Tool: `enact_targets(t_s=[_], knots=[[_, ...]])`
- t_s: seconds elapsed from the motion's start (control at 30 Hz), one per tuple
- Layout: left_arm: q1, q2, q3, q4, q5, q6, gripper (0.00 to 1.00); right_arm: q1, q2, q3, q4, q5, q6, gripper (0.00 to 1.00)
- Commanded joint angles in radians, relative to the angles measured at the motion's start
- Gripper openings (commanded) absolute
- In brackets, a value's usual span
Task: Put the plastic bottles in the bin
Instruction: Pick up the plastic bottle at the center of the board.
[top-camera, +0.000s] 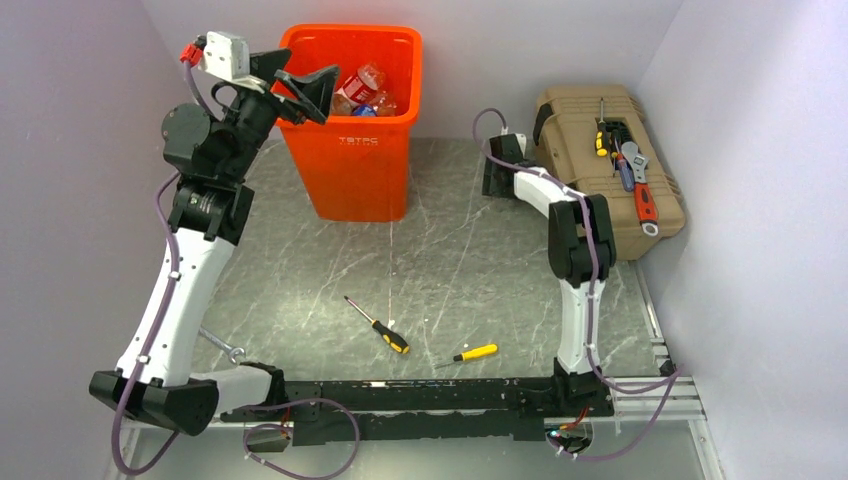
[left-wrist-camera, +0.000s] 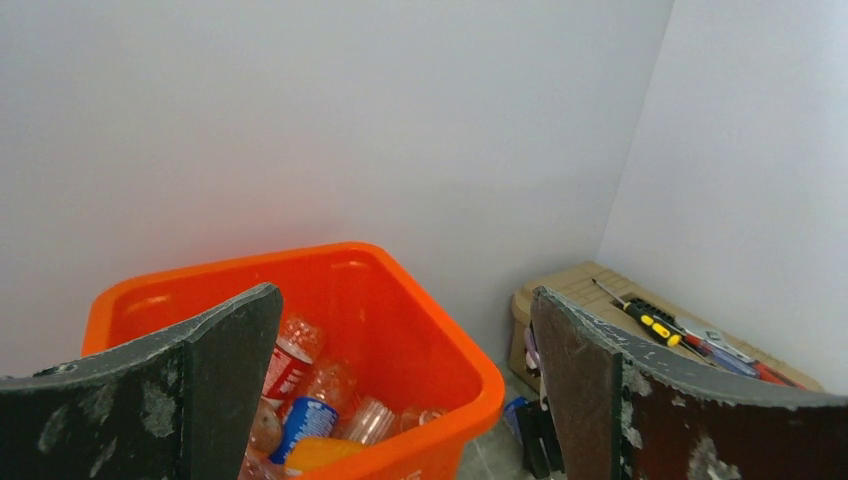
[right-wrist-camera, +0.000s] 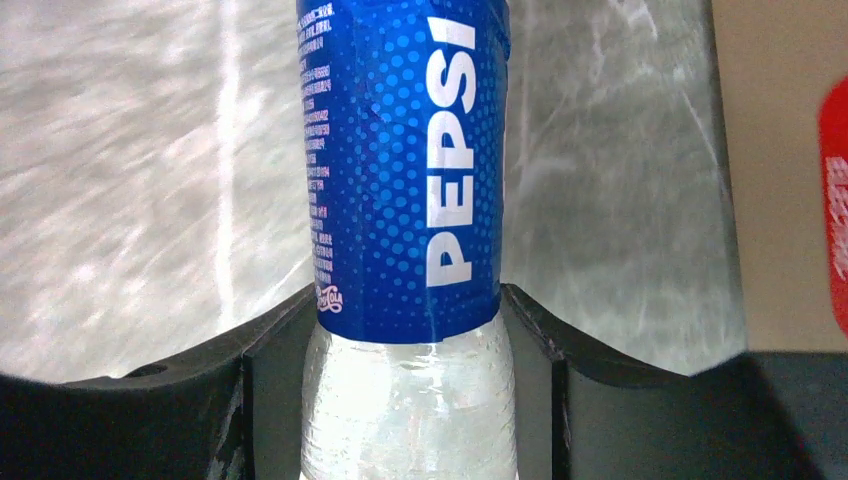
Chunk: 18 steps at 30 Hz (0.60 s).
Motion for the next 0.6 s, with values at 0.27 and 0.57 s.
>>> enact_targets(t_s=[0.27, 0.57], knots=[[-0.004, -0.051, -0.036, -0.079, 0.135, -0.218, 0.99, 0.234, -0.803, -0.449, 0.304, 0.066, 0.057, 0.45], [-0.006, -0.001, -0.068, 0.106, 0.417, -0.413, 0.99, 0.381, -1.390, -0.886, 0.584, -0.283, -0.008, 0.45]])
